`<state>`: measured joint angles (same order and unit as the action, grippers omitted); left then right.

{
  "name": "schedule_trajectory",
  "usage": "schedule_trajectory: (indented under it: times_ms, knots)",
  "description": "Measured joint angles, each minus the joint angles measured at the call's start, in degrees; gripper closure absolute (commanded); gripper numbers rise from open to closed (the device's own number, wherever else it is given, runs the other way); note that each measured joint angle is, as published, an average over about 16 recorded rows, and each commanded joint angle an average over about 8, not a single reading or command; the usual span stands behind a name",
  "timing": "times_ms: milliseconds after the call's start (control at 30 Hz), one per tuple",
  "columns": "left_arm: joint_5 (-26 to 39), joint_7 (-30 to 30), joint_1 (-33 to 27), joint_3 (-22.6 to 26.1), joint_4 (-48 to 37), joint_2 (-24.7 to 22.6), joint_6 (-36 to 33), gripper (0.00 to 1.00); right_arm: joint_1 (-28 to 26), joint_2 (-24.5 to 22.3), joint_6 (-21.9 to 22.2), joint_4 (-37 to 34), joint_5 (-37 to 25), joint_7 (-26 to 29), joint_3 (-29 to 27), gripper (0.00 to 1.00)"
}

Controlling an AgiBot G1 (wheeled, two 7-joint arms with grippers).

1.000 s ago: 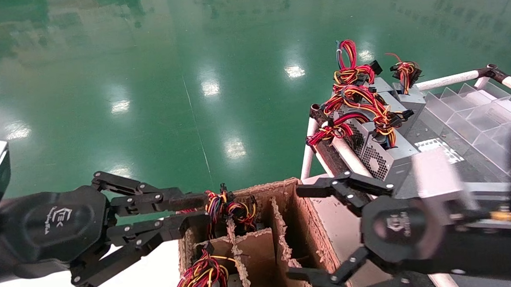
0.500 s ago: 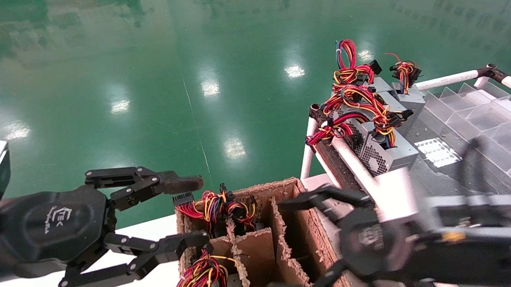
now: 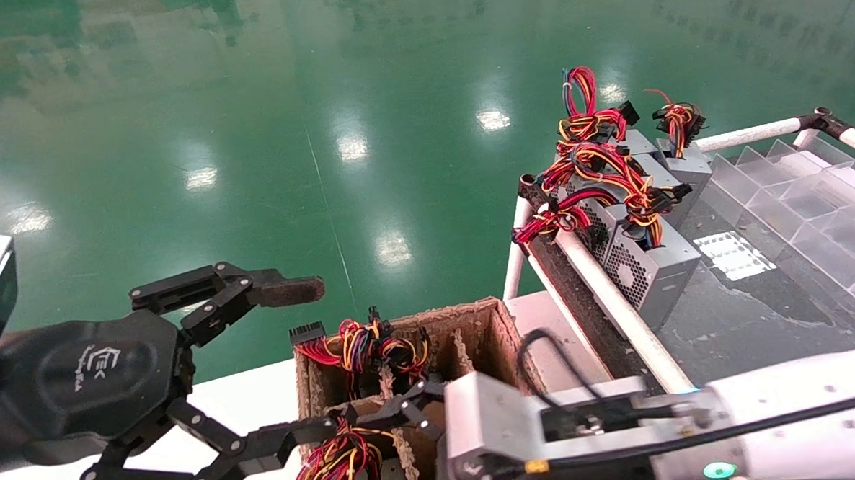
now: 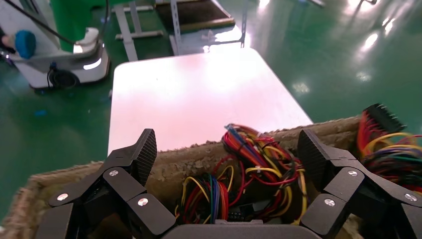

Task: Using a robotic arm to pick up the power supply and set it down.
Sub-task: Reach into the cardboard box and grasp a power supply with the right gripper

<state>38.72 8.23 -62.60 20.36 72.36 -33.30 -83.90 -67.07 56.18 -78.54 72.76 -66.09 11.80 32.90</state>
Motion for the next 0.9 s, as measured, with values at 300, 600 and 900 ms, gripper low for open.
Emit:
schedule_trajectory:
  times_ms: [300,600,900]
  knots:
    - [0.0,0.0,0.0,0.01,0.0,0.0,0.0,0.0,-3.01,6.02,1.04,-6.08,-4.79,-2.51,2.86,0.41]
    - [-0.01,-0.01,0.0,0.01,0.0,0.0,0.0,0.0,-5.15,9.28,1.25,-10.61,-7.02,-4.84,4.15,1.0]
    - [-0.01,-0.01,0.0,0.02,0.0,0.01,0.01,0.0,-5.82,10.29,1.53,-12.85,-8.54,-5.88,4.9,1.0]
